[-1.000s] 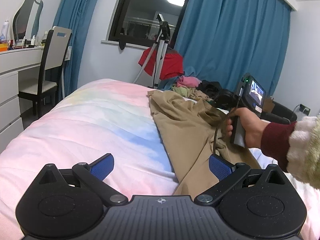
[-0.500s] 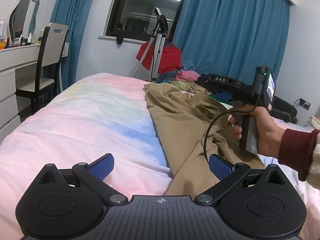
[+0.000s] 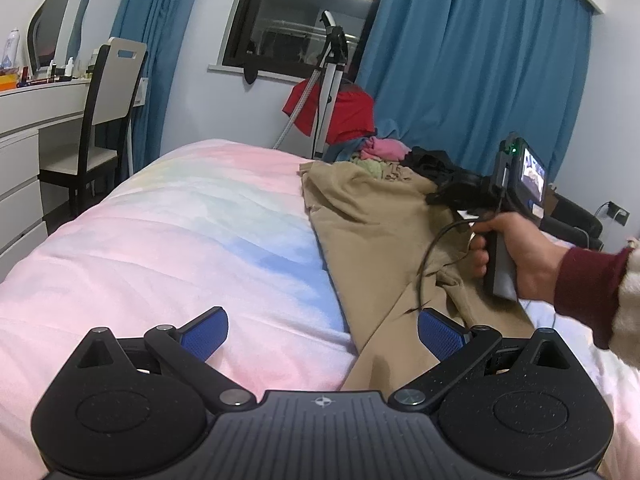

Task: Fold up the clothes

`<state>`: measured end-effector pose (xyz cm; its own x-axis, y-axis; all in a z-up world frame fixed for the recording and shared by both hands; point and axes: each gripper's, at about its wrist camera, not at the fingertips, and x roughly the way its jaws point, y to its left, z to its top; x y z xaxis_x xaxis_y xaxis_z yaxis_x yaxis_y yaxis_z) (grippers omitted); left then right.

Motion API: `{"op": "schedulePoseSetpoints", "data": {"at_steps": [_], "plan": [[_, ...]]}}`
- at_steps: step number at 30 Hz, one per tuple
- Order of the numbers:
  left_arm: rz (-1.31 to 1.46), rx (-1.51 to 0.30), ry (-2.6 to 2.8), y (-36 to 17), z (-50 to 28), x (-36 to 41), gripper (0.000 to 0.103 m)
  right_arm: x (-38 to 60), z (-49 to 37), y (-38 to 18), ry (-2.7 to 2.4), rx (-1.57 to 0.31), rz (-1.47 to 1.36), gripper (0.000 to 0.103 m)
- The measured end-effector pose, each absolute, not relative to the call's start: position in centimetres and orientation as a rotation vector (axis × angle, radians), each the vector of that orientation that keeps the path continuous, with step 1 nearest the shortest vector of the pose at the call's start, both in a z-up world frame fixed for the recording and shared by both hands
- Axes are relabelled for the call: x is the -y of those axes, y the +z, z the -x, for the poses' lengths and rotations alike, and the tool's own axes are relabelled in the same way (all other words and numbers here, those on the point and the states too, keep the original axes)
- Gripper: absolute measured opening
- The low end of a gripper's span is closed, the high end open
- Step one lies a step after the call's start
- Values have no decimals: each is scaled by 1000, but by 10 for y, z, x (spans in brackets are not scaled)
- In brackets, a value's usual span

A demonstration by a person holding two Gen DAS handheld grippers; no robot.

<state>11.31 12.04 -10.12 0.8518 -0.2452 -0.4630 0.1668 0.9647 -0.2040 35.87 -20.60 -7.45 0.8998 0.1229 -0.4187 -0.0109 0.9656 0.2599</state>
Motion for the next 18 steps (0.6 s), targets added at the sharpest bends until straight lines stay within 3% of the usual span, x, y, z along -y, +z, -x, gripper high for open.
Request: {"op": "schedulePoseSetpoints", "data": {"at_steps": [7,9,10,12,13,18], "plan": [[163,-515,-214,-103,-115,-122,102,225,-371,-84,11,-481,-278,6],[164,-512,-218,-101,-115,-121,102,227,-366,-84,14,-489,-294,13],[164,-510,-221,-101,-114,-120,102,228,-363,-83,17,-491,-300,23],[165,-505,-226,-99,-114,-119,102,227,-345,-71,43,-454,-297,91],[164,-499,-231,-97,-112,-118,102,226,-336,-65,55,-435,-294,98],[151,-467,-252,-87,-98,-113,102,222,-272,-24,79,-377,-311,98]]}}
